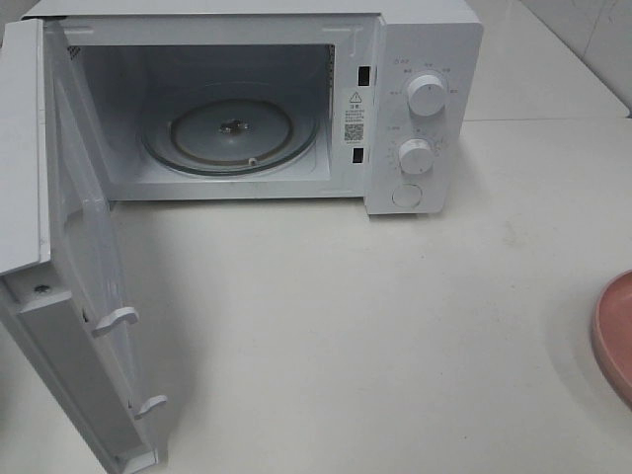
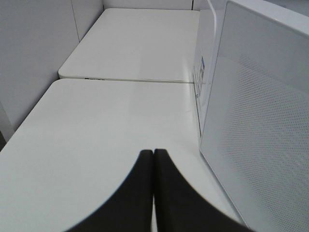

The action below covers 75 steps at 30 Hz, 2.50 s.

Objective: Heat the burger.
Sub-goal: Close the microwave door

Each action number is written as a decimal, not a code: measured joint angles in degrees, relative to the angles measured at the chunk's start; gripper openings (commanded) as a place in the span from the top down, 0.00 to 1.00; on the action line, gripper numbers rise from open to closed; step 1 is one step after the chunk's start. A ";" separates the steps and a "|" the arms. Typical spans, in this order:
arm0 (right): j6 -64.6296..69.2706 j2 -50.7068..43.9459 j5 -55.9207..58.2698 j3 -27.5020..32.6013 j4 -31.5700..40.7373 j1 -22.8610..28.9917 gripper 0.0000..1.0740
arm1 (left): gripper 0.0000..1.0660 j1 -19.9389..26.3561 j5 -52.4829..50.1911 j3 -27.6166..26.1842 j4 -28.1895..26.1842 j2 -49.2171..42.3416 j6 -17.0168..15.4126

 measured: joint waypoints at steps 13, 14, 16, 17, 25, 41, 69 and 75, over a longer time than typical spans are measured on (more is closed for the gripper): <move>0.00 0.00 0.00 0.00 0.00 0.00 0.30 | 1.00 0.00 -19.37 0.46 32.37 14.50 -28.42; 0.00 0.00 0.00 0.00 0.00 0.00 0.30 | 1.00 0.00 -19.37 0.46 32.37 14.50 -28.42; 0.00 0.00 0.00 0.00 0.00 0.00 0.30 | 1.00 0.00 -26.18 0.46 37.01 20.97 -30.88; 0.00 0.00 0.00 0.00 0.00 0.00 0.30 | 1.00 0.00 -26.18 0.46 37.01 20.97 -30.88; 0.00 0.00 0.00 0.00 0.00 0.00 0.30 | 1.00 0.00 -36.10 -0.69 39.19 31.80 -31.11; 0.00 0.00 0.00 0.00 0.00 0.00 0.30 | 1.00 -14.95 -39.13 -1.89 20.17 35.87 -19.60; 0.00 0.00 0.00 0.00 0.00 0.00 0.30 | 1.00 -35.92 -31.34 -23.72 1.15 50.76 -14.67; 0.00 0.00 0.00 0.00 0.00 0.00 0.30 | 1.00 -38.10 -28.82 -29.28 -3.72 53.46 -11.92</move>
